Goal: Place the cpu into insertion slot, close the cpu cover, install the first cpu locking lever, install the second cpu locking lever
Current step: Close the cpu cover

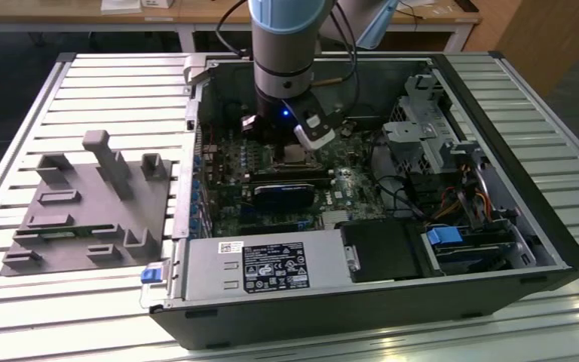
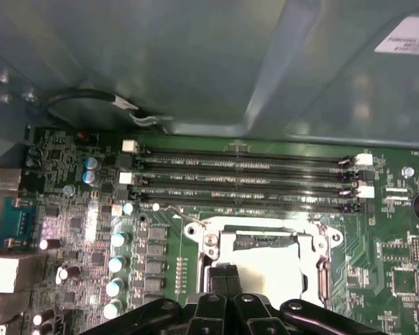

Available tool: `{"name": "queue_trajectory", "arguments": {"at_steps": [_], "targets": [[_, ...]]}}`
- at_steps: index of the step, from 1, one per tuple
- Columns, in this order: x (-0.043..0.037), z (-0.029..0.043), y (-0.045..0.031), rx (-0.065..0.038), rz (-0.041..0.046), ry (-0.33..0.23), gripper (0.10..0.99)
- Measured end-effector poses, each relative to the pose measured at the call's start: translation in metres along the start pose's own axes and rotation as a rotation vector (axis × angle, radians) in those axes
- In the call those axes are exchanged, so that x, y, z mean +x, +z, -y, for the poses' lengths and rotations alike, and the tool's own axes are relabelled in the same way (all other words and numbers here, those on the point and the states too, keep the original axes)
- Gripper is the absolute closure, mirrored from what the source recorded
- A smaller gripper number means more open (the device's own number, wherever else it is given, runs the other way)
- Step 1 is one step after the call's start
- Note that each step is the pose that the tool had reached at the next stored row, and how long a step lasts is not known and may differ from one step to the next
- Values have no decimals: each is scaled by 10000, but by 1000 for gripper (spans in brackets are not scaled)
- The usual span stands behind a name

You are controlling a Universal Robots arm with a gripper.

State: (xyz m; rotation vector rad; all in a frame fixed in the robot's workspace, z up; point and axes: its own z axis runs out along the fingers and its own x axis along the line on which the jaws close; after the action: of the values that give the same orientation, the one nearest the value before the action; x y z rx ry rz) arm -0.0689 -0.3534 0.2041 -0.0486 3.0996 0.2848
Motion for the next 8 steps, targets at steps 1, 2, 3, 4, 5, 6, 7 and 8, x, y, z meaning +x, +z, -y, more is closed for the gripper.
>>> {"name": "queue_trajectory", "arguments": {"at_steps": [1, 2, 3, 4, 5, 6, 7, 8], "targets": [[0, 0, -1, 92, -4, -2, 980], [0, 0, 0, 170, -5, -4, 980], [0, 0, 0, 241, -7, -6, 980], [0, 0, 0, 292, -9, -8, 980], [0, 0, 1, 316, -9, -9, 980], [0, 1, 0, 326, -11, -10, 980], [0, 1, 1, 332, -11, -10, 980], [0, 0, 3, 340, -11, -11, 980]]}}
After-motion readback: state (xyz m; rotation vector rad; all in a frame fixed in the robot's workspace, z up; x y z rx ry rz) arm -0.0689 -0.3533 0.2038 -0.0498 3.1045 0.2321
